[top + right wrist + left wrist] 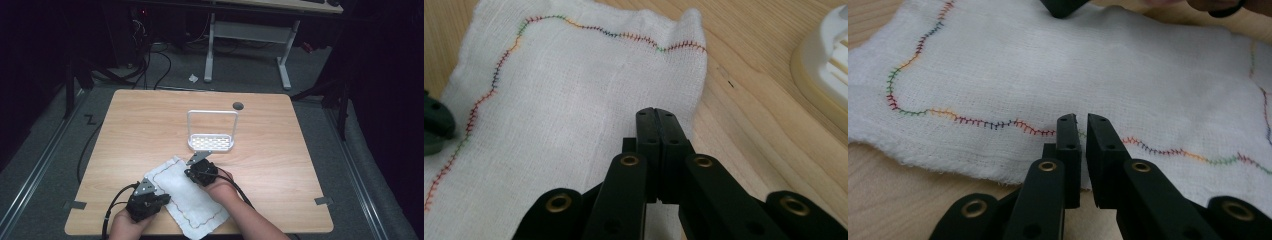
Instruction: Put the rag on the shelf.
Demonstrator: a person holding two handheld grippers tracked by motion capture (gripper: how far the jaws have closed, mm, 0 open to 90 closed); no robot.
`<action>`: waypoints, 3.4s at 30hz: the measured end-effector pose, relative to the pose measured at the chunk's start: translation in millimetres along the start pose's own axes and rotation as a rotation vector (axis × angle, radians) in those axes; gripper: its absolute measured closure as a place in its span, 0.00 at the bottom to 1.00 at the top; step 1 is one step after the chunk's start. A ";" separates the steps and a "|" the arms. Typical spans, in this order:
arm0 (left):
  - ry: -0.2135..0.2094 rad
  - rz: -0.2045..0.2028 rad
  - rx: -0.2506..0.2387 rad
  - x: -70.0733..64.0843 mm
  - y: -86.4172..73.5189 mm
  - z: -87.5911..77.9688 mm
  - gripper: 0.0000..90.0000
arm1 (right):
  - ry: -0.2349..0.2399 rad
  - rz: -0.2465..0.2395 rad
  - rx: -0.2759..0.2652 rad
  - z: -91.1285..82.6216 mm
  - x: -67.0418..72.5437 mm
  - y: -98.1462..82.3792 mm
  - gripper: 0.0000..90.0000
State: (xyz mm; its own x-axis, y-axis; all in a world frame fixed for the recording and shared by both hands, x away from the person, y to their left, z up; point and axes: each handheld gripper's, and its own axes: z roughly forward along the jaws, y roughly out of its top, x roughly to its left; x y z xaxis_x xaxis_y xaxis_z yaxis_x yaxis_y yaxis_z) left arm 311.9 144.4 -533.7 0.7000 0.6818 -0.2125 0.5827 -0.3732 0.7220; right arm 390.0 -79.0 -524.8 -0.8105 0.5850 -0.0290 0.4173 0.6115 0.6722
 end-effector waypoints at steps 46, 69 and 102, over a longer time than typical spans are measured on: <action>0.084 -0.055 -0.022 1.9 95.4 101.1 0.71 | -0.134 0.237 -0.189 -100.9 -40.1 -119.7 0.75; 0.053 -0.030 -0.082 1.4 82.6 99.7 0.90 | -0.201 0.331 -0.120 -69.2 -65.9 -80.8 0.56; -0.053 -0.090 -0.185 9.9 74.3 87.1 0.92 | -0.142 0.284 -0.210 -73.6 -49.7 -81.0 0.96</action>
State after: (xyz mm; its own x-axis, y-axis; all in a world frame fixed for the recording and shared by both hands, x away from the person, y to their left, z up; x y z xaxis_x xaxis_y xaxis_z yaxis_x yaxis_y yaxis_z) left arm 398.1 68.6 -539.6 0.6721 0.6711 -0.3128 0.5617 -0.1869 0.8060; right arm 366.2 -196.9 -523.3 -0.6034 0.7926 0.0875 0.5114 0.3005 0.8051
